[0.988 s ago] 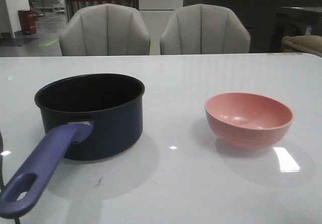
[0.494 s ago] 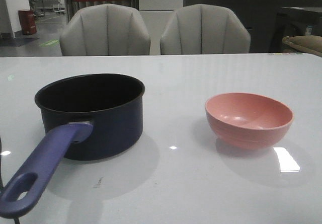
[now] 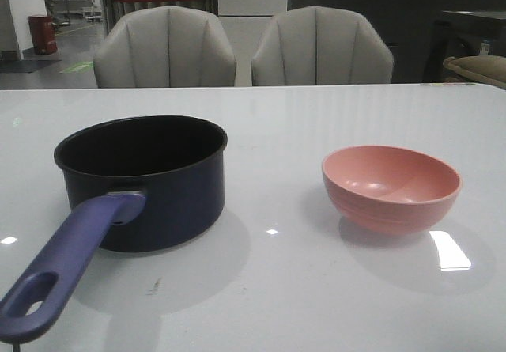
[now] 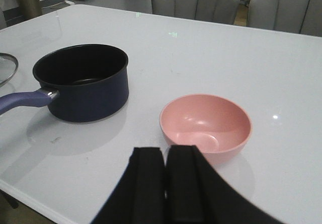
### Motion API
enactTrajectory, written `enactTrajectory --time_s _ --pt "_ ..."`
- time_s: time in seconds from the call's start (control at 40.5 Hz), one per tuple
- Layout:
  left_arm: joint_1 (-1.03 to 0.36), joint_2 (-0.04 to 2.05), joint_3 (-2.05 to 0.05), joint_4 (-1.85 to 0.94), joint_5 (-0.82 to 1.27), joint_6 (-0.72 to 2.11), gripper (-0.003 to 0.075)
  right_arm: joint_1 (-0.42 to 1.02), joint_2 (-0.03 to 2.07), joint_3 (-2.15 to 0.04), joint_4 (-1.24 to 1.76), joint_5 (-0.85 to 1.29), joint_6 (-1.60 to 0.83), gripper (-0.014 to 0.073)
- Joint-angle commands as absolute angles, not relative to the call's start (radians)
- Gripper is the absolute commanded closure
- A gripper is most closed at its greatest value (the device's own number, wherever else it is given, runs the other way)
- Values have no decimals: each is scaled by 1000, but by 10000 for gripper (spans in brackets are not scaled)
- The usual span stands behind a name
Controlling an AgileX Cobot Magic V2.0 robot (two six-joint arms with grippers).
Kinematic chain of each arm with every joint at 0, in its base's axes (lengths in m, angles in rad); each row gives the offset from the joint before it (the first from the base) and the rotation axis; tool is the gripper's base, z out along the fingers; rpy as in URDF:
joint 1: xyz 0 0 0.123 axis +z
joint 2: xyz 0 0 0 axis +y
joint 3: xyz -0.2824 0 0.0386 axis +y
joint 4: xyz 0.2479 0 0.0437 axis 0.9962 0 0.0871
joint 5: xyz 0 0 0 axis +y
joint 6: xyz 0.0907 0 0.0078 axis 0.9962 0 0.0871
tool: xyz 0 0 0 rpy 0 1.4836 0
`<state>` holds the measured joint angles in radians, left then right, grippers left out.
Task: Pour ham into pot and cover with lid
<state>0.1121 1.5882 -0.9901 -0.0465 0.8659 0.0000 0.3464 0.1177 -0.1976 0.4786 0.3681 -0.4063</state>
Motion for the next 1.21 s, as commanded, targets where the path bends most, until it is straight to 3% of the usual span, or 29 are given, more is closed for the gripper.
enactTrajectory --time_s 0.0,0.148,0.371,0.642,0.914,1.186 --pt "108 1511 -1033 -62 851 -14 376 347 129 -226 493 297 -416 456" --pt "53 1479 -1134 -75 891 -14 376 347 129 -226 493 297 -416 456" --pt "-154 1484 -1335 -75 920 -14 377 347 129 -226 493 297 -416 456" --pt "-341 1654 -1564 -75 1072 -14 376 347 129 -226 493 297 -416 456" --pt "-431 1817 -1758 -75 1205 -14 376 347 129 -226 493 297 -416 456" --pt "-444 1883 -1796 -77 1256 -12 376 347 129 -226 493 297 -416 456"
